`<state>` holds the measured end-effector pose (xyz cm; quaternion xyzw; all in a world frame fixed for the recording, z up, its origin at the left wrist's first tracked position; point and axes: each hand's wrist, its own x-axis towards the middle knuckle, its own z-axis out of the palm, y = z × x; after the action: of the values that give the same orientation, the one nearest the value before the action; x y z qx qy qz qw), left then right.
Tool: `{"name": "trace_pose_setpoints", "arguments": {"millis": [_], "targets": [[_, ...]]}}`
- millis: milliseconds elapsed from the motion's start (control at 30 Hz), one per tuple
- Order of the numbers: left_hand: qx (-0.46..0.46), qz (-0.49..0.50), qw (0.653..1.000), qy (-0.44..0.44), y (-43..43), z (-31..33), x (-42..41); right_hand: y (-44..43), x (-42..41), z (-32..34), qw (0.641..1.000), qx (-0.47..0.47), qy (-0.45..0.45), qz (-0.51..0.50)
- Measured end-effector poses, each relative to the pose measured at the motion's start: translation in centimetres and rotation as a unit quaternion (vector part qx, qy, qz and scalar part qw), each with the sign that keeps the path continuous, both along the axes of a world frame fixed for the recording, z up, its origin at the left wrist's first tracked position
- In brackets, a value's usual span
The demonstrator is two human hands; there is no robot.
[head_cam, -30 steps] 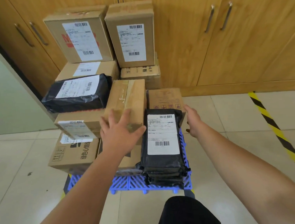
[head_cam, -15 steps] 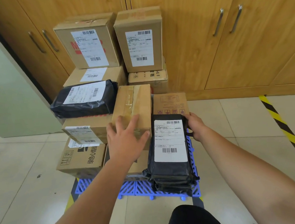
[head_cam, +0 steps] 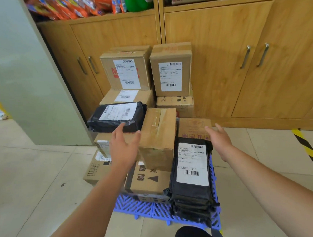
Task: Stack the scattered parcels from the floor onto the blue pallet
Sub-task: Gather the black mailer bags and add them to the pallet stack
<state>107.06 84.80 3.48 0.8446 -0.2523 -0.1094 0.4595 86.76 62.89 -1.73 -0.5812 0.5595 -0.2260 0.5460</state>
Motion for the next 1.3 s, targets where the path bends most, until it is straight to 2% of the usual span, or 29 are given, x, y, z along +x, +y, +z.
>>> {"name": "trace_pose_setpoints", "arguments": {"millis": [100, 200, 333, 467, 567, 667, 733, 900, 1033, 1167, 1300], "targets": [[-0.054, 0.064, 0.993, 0.087, 1.9, 2.8, 4.3, 1.0, 1.4, 4.2, 0.996, -0.047, 0.028, 0.071], [-0.080, 0.098, 0.984, 0.129, 2.2, 5.7, 9.5, 1.9, 4.0, 6.9, 0.991, -0.069, 0.025, 0.114], [-0.051, 0.105, 0.980, 0.161, 1.8, 5.7, 16.9, 3.6, 8.9, 7.0, 0.986, -0.028, 0.029, 0.160], [0.024, 0.059, 0.972, 0.228, -0.7, 4.2, 23.7, 4.0, 13.6, 4.7, 0.989, -0.013, 0.041, 0.145], [0.069, 0.002, 0.956, 0.284, -2.9, 2.9, 26.6, 4.3, 16.2, 3.7, 0.978, -0.053, 0.133, 0.154], [0.083, -0.023, 0.940, 0.329, -5.2, 3.4, 26.8, 4.8, 17.1, 3.5, 0.948, -0.109, 0.249, 0.169], [0.097, 0.002, 0.940, 0.326, -6.5, 3.6, 27.5, 5.3, 17.5, 3.1, 0.913, -0.154, 0.329, 0.184], [0.077, -0.017, 0.945, 0.318, -8.3, 2.5, 28.6, 5.5, 18.6, 1.7, 0.869, -0.213, 0.406, 0.188], [0.059, -0.041, 0.948, 0.311, -8.4, 1.4, 28.7, 5.4, 18.6, 1.0, 0.862, -0.224, 0.410, 0.194], [0.105, -0.029, 0.951, 0.291, -8.2, 1.5, 27.6, 5.7, 18.4, 1.0, 0.868, -0.219, 0.399, 0.199], [0.140, -0.007, 0.963, 0.230, -8.5, 2.1, 26.8, 5.6, 18.1, 1.5, 0.878, -0.214, 0.380, 0.199]]}}
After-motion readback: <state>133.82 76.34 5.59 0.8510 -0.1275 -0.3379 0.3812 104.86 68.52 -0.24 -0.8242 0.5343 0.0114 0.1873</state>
